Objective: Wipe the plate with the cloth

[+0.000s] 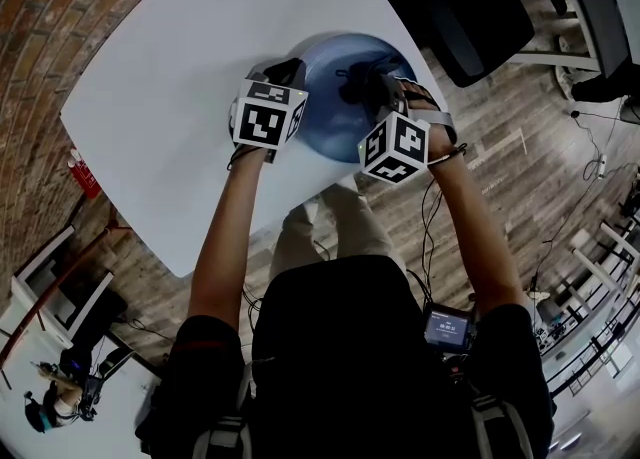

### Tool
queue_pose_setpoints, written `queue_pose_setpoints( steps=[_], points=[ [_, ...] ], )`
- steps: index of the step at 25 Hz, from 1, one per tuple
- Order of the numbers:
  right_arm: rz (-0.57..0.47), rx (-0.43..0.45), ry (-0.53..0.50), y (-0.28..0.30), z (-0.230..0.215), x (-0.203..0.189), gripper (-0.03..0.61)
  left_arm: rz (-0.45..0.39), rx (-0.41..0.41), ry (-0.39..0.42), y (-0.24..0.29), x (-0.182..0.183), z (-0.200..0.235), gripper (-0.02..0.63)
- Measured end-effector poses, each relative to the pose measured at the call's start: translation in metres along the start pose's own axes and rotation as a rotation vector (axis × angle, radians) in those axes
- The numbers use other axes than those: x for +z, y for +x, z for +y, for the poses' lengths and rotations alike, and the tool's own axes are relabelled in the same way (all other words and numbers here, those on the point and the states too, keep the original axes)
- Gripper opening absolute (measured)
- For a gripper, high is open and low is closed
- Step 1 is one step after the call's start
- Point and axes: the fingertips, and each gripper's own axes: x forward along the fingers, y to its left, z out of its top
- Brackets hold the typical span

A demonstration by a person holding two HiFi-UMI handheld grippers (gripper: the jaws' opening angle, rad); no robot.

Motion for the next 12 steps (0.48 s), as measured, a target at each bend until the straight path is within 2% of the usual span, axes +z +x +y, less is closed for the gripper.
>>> queue_pose_setpoints(
  steps=[12],
  points=[
    [0.028, 0.026, 0.040, -0.010, 0.013, -0.012, 0.041, -0.001, -0.004, -0.008, 0.001, 0.000, 0.000, 0.029]
  ],
)
